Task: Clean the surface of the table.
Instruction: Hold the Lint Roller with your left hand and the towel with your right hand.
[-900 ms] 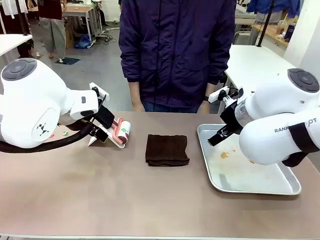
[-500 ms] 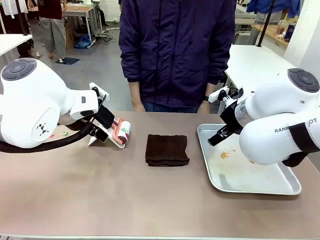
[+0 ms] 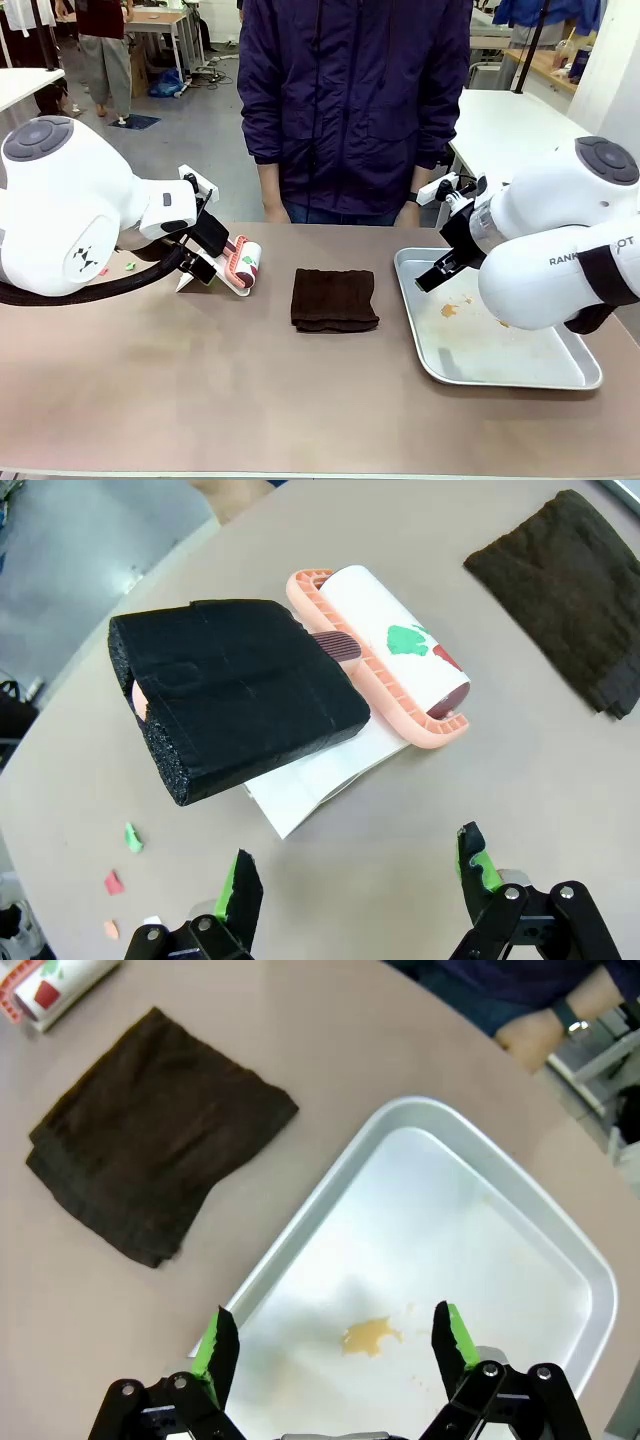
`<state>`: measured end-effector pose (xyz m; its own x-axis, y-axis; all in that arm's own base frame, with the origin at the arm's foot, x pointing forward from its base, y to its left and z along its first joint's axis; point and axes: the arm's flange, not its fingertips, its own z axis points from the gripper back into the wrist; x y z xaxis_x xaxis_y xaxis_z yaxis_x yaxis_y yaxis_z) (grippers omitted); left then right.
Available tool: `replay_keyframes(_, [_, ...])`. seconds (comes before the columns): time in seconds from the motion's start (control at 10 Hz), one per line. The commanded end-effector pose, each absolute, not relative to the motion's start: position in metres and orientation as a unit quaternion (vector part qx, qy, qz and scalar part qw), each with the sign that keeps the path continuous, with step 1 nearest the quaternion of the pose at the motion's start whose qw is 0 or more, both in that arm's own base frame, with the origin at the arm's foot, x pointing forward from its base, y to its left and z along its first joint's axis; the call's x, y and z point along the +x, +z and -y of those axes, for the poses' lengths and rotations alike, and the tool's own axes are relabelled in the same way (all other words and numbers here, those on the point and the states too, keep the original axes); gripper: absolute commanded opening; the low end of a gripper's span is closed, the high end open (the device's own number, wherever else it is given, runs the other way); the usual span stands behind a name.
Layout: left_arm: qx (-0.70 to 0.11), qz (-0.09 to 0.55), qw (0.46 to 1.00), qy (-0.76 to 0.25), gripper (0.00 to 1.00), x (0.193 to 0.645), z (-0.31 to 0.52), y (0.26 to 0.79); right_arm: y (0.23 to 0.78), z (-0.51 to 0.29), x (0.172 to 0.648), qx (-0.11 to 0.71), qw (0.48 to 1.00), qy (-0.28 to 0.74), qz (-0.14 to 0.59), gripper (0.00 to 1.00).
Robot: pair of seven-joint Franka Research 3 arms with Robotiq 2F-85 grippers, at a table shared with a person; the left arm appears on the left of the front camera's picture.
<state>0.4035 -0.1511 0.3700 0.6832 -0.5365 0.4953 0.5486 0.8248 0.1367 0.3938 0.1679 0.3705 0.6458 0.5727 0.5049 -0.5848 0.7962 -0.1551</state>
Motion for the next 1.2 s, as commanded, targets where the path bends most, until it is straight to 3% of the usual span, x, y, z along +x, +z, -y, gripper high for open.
replay_keyframes(0.0, [-0.011,0.266,0.917,-0.296,1.0,0.403,0.151,0.37,0.371,-0.168,0.394,0.011,0.907,0.319,0.275,1.0])
replay_keyframes(0.5, [-0.011,0.266,0.917,-0.296,1.0,0.403,0.151,0.37,0.371,-0.168,0.394,0.011,0.907,0.319,0.274,1.0])
replay_keyframes(0.7, [-0.061,0.2,0.936,-0.283,1.0,0.392,0.128,0.389,0.39,-0.166,0.383,0.06,0.937,0.269,0.213,1.0])
replay_keyframes(0.9, [-0.083,0.167,0.964,-0.19,1.0,0.383,0.105,0.41,0.416,-0.15,0.372,0.132,0.958,0.2,0.156,1.0])
replay_keyframes(1.1, [-0.216,0.157,0.949,-0.166,1.0,0.371,0.064,0.434,0.438,-0.118,0.354,0.289,0.935,0.167,0.118,1.0])
